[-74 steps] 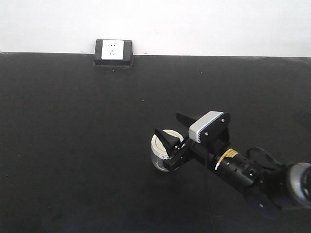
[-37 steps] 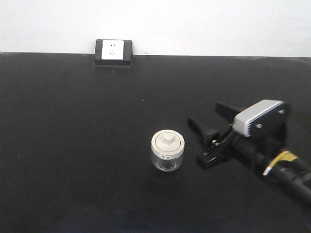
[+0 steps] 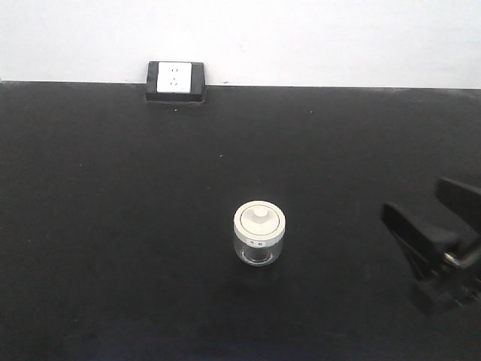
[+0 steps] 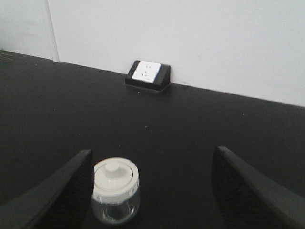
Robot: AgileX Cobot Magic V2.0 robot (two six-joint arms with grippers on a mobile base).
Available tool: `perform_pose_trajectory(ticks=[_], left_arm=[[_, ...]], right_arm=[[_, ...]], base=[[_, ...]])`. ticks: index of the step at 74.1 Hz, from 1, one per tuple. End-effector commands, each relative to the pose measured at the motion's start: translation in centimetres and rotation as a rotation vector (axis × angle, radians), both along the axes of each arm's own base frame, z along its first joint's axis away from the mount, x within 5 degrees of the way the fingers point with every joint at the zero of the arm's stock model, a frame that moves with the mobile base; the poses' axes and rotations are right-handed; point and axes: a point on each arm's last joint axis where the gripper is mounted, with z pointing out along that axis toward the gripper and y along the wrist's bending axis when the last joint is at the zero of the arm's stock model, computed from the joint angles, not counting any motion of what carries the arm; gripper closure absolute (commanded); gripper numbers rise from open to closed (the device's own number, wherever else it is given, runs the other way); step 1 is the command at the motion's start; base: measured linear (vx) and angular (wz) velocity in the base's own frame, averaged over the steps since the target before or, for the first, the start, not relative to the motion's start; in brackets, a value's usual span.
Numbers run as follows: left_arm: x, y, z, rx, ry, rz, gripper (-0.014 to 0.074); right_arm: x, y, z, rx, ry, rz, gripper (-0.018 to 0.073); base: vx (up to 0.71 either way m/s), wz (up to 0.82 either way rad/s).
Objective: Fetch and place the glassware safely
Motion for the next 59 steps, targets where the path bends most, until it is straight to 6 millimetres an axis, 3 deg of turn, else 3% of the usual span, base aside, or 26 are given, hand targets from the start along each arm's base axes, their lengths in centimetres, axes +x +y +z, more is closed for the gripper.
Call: perform_pose_trajectory(ticks=[1, 19, 31, 42, 53, 59], left_arm=[[0.1, -0.1, 1.5, -0.011, -0.079, -0.009, 0.0603], [0.1, -0.1, 1.5, -0.011, -0.079, -0.009, 0.0603], [0.1, -0.1, 1.5, -0.011, -0.079, -0.009, 0.0603], [0.1, -0.1, 1.5, -0.011, -0.079, -0.009, 0.0603], [0.1, -0.1, 1.5, -0.011, -0.079, -0.009, 0.0603], [0.1, -0.1, 1.5, -0.011, -0.079, -0.009, 0.0603]], right_arm=[[-2.0, -1.0, 1.3, 0.028, -0.032, -0.011, 0.0053], [-6.3, -3.1, 1.4, -0.018, -0.075, -0.024, 0.0057], [-7.6, -3.8, 0.6, -0.058, -0.144, -0.02, 0.0118], [-7.9, -3.8, -1.2, -0.039, -0.166, -0.015, 0.0294], [-8.0, -3.8, -1.1, -0.023, -0.205, -0.014, 0.0576], [-8.0, -3.8, -1.1, -0.009, -0.198, -0.015, 0.057]], base=[[0.0, 0.0], [0.0, 0.0], [0.0, 0.0], [0.0, 0.0], [0.0, 0.0], [0.0, 0.0]])
